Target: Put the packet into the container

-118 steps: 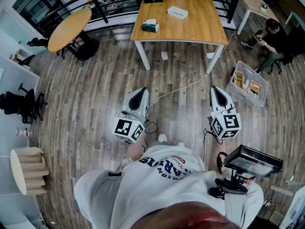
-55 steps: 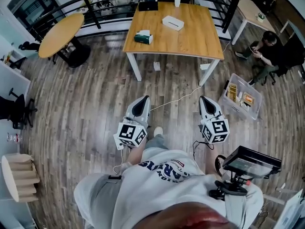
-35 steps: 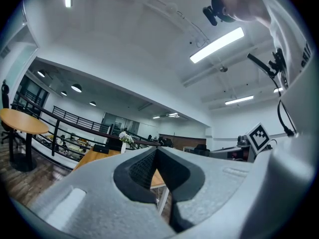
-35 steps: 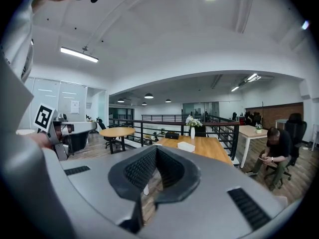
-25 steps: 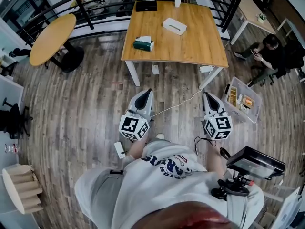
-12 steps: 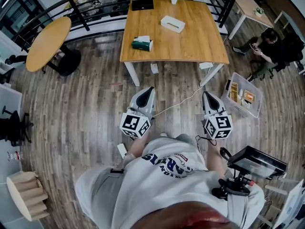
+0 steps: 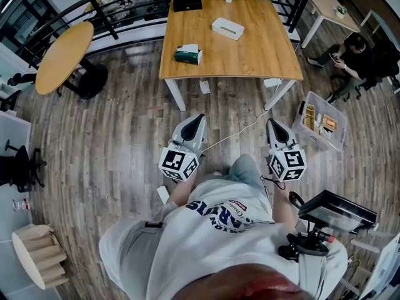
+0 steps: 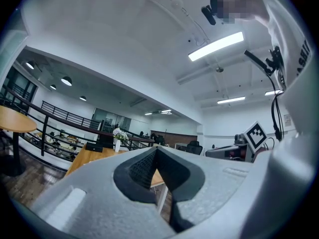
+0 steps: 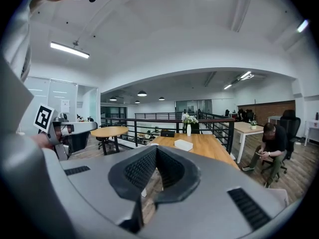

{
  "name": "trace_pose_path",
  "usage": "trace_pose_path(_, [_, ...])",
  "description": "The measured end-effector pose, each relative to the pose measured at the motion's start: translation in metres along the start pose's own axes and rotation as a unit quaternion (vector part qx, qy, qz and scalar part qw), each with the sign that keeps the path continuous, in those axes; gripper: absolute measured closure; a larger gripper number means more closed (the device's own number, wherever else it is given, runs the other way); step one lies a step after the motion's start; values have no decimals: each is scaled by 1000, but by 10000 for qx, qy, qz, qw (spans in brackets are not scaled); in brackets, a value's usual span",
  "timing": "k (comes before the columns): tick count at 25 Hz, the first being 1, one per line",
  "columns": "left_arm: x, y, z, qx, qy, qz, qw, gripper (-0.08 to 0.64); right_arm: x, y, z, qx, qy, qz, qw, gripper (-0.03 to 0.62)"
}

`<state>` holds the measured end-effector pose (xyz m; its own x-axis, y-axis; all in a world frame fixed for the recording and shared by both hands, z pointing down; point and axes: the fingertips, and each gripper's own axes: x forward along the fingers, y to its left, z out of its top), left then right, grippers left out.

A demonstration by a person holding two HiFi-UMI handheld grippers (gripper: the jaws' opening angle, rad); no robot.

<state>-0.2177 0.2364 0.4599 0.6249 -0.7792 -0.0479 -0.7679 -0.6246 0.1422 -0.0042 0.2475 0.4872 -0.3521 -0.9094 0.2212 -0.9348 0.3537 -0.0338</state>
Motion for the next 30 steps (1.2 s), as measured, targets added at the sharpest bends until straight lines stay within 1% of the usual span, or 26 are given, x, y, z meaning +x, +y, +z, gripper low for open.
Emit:
trace_pose_path(9, [-3,11,1,43,-22,155,9999,561,12,3,4,-37,-31,118,9999,586])
trace_pose_path(20, [50,19,-11,79,28,184,9998,561,53,-39,-1,63,-50,216,9997,586])
trace_pose_path(24, [47,17,0,159,-32,120,9998,561,49,-38,4,81,-70,183,9998,586])
trace_pose_path(30, [72,29,0,190,32,147,9997,561,73,-63,10,104,-115,116,9998,586])
